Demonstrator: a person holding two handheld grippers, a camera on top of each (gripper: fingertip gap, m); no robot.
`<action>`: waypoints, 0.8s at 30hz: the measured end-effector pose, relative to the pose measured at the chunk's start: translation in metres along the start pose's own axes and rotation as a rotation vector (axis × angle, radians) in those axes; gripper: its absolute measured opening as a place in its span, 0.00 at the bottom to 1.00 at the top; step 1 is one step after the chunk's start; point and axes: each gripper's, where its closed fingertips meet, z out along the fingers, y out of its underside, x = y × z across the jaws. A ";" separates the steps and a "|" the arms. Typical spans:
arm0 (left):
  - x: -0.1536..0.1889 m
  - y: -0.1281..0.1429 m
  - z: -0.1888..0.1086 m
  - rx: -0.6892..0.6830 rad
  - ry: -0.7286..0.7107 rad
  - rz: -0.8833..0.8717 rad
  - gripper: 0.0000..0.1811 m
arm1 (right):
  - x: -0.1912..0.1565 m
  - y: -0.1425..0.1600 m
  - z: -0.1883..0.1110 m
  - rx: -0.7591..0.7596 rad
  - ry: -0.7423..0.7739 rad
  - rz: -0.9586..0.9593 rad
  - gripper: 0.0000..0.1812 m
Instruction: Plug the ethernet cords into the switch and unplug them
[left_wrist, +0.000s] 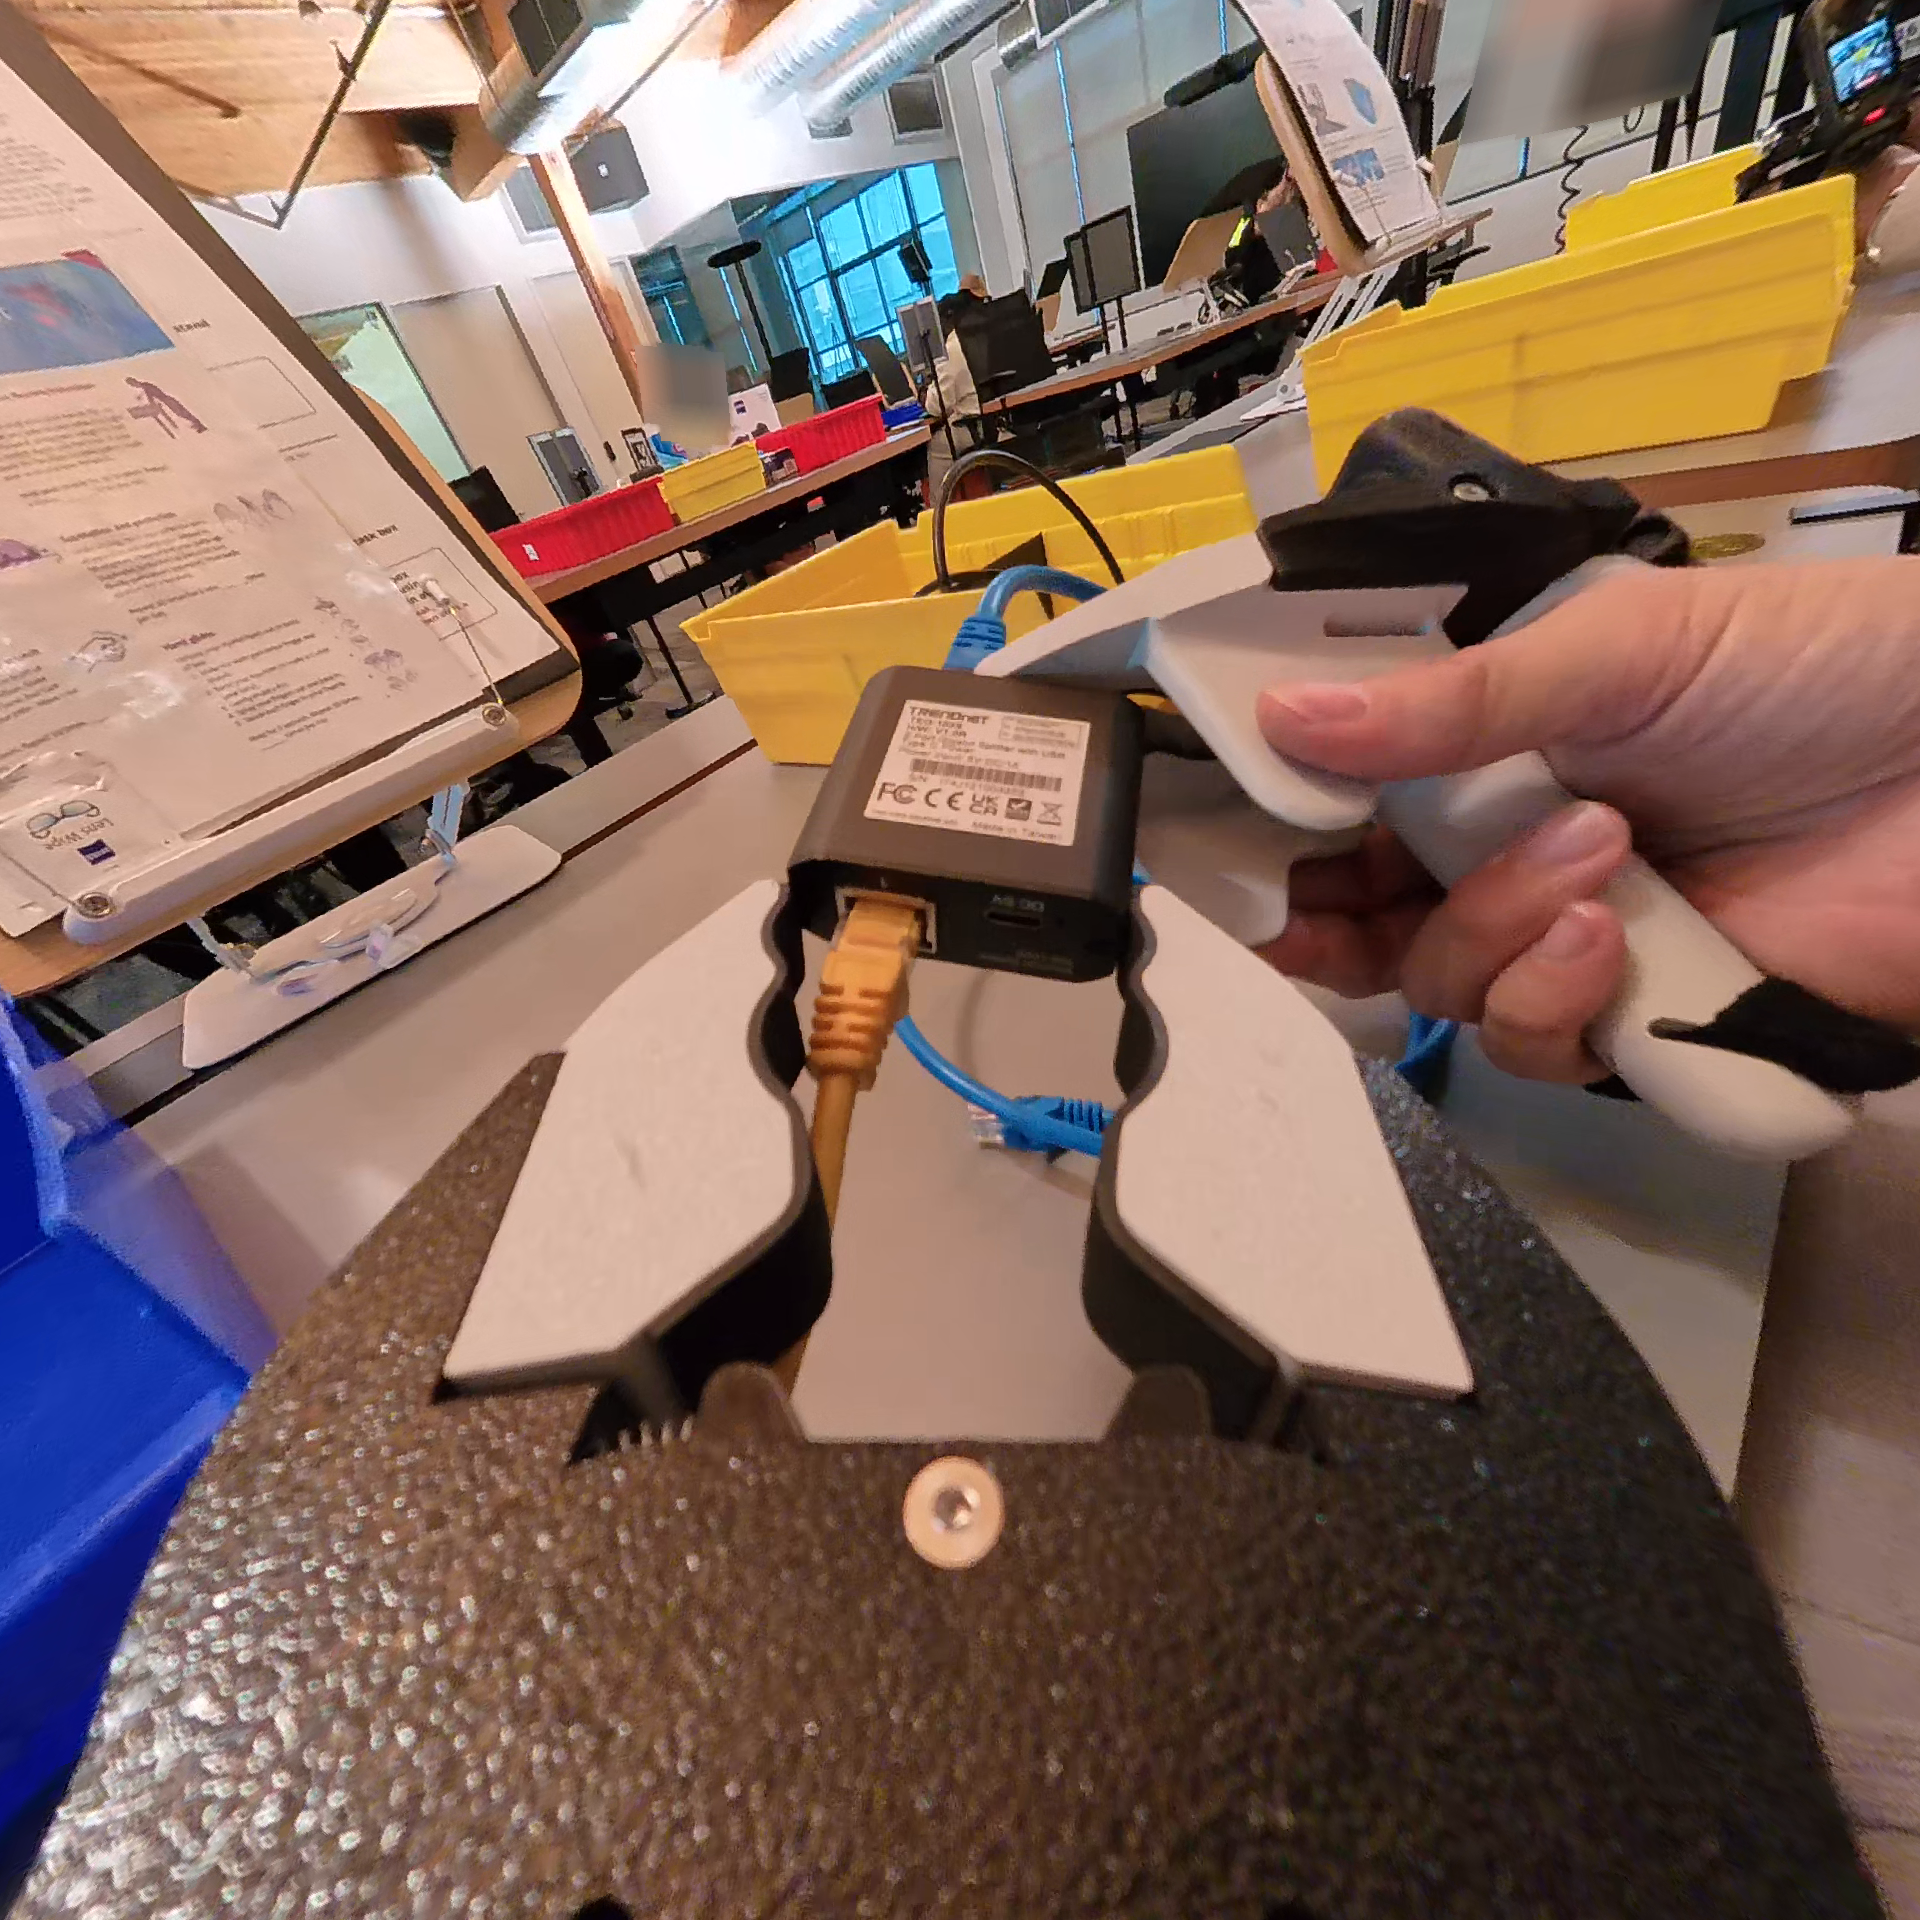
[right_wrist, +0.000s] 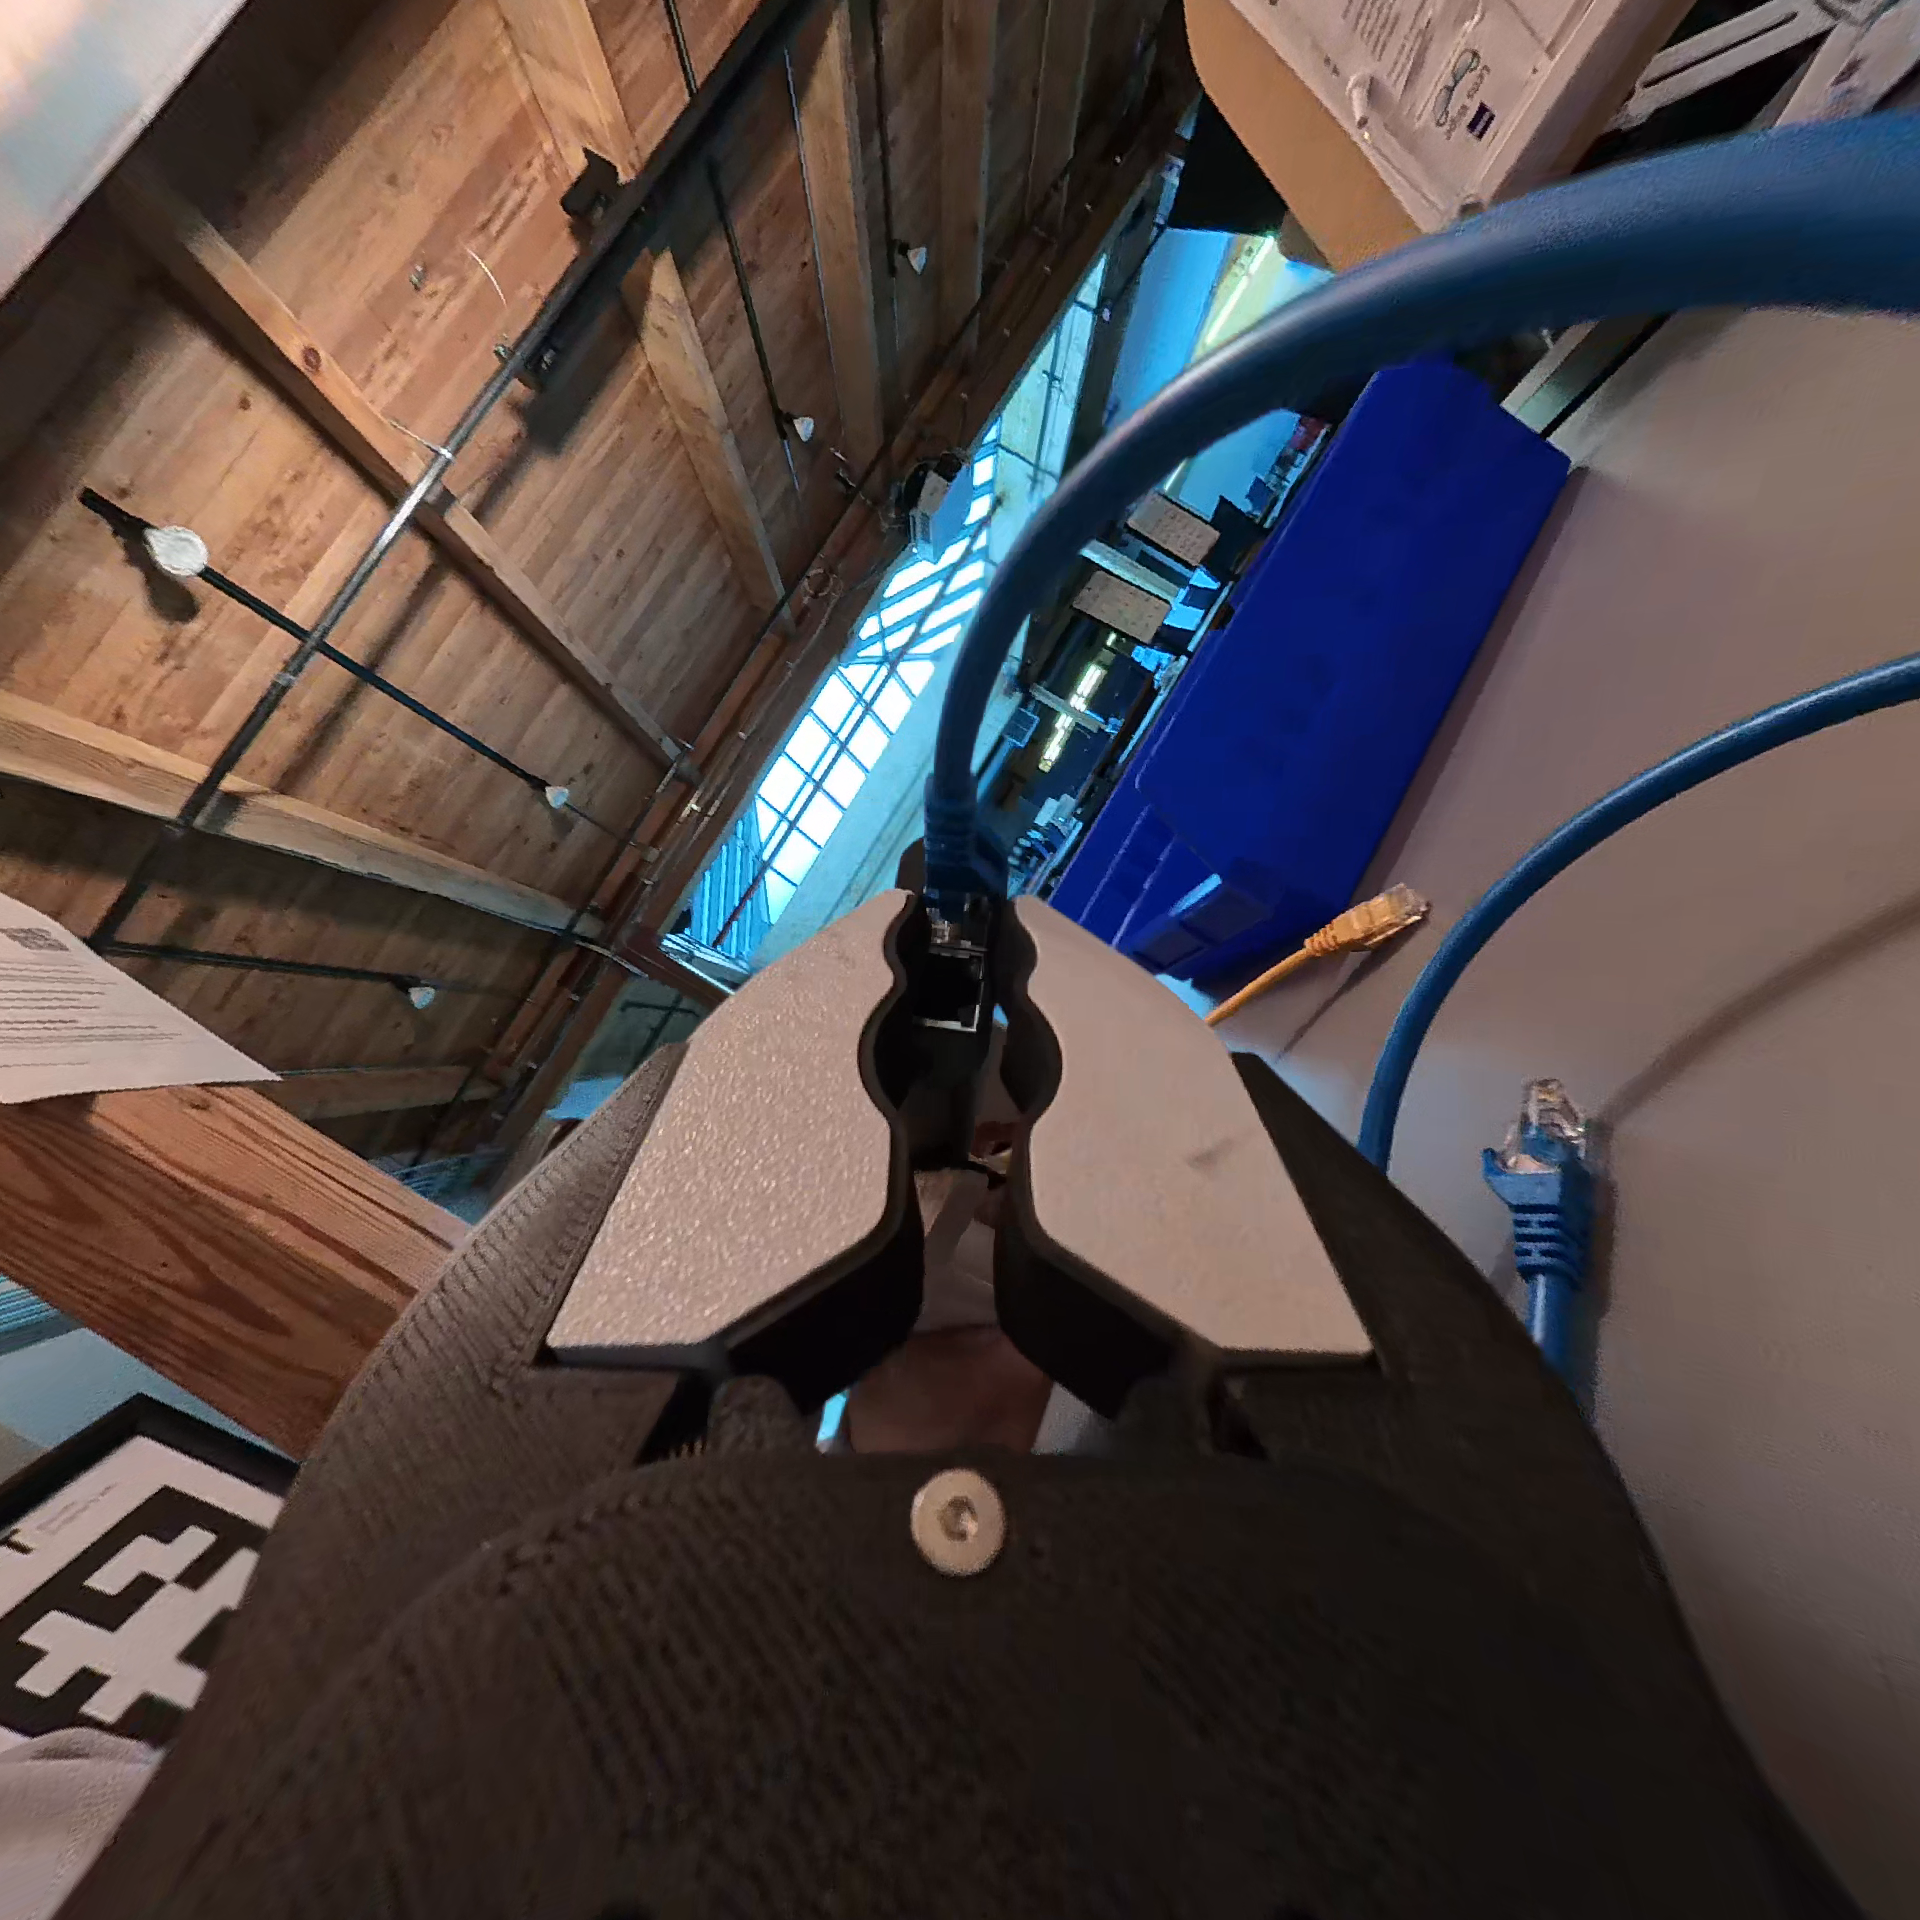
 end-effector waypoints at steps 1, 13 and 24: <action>0.000 0.001 0.001 -0.004 -0.001 0.002 0.32 | 0.001 0.000 -0.001 -0.010 0.008 -0.003 0.07; -0.004 -0.010 -0.003 0.059 -0.135 0.172 0.32 | -0.012 -0.002 0.004 -0.021 -0.144 -0.041 0.04; -0.007 -0.012 -0.005 0.083 -0.108 0.085 0.32 | -0.016 -0.002 0.008 0.037 -0.142 -0.010 0.04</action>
